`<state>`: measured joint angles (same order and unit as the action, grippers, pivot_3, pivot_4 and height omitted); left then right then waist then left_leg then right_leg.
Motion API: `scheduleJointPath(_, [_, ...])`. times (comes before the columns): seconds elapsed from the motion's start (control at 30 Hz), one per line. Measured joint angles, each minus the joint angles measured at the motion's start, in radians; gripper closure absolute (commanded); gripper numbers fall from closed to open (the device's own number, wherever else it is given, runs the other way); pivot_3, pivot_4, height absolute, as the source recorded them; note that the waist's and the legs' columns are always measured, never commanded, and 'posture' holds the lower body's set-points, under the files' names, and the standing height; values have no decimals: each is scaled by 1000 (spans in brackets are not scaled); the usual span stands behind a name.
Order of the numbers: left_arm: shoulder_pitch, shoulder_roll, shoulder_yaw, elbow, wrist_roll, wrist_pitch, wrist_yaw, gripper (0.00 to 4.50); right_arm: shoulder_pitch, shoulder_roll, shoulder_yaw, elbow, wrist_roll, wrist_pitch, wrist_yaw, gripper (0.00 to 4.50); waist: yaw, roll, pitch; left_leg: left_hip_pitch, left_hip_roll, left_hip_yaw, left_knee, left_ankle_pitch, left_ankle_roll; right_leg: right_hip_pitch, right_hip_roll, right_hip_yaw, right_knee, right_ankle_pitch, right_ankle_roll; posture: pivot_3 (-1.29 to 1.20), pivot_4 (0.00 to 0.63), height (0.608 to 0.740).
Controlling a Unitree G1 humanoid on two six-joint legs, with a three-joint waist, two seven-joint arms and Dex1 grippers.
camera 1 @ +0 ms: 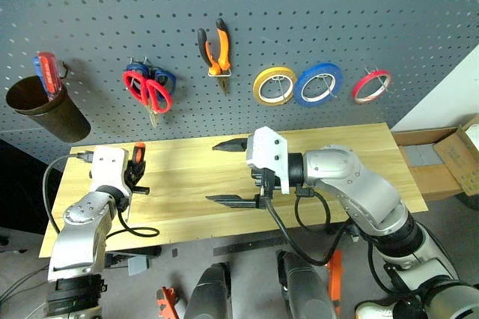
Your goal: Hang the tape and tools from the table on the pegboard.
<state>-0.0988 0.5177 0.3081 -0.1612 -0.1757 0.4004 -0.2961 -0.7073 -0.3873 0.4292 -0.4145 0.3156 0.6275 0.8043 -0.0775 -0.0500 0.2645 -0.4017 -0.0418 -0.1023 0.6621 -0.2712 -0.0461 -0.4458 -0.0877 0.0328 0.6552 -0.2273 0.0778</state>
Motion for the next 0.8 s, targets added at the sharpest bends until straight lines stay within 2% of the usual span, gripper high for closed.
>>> scheduleJointPath(0.2, [-27, -10, 17, -89, 2, -145, 13, 3660, -45, 1, -88, 50, 19, 15, 1, 0, 13, 0, -28, 0, 0, 1, 0, 0, 0, 1, 0, 0, 0, 0, 0, -49, 124, 740])
scheduleJointPath(0.43, [-95, -10, 78, -128, 3, -211, 74, 3660, -56, -20, -160, 51, 31, 78, -18, 0, 21, 1, -55, 1, -2, 3, 0, 0, 0, 2, 1, 1, 0, 0, 0, -45, 102, 740])
scheduleJointPath(0.53, [-162, -9, 107, -128, -3, -215, 109, 3660, -74, -20, -183, 50, 52, 113, -28, 0, 22, 0, -61, 2, -2, 4, 1, 0, 0, 3, 2, 0, 1, 0, 0, -42, 94, 740])
scheduleJointPath(0.67, [-329, 36, 146, -84, -25, -229, 126, 3660, -104, -13, -194, 57, 60, 124, -45, 0, 22, 0, -73, 2, -3, 5, 2, 0, 0, 4, 3, -1, 2, 0, 0, -47, 89, 740])
scheduleJointPath(0.8, [-459, 68, 158, 54, -42, -276, 121, 3660, -153, 19, -216, 106, 63, 165, -84, 0, 17, 0, -86, 4, -3, 6, 2, 0, 0, 4, 3, 0, 3, 1, 0, -64, 88, 740])
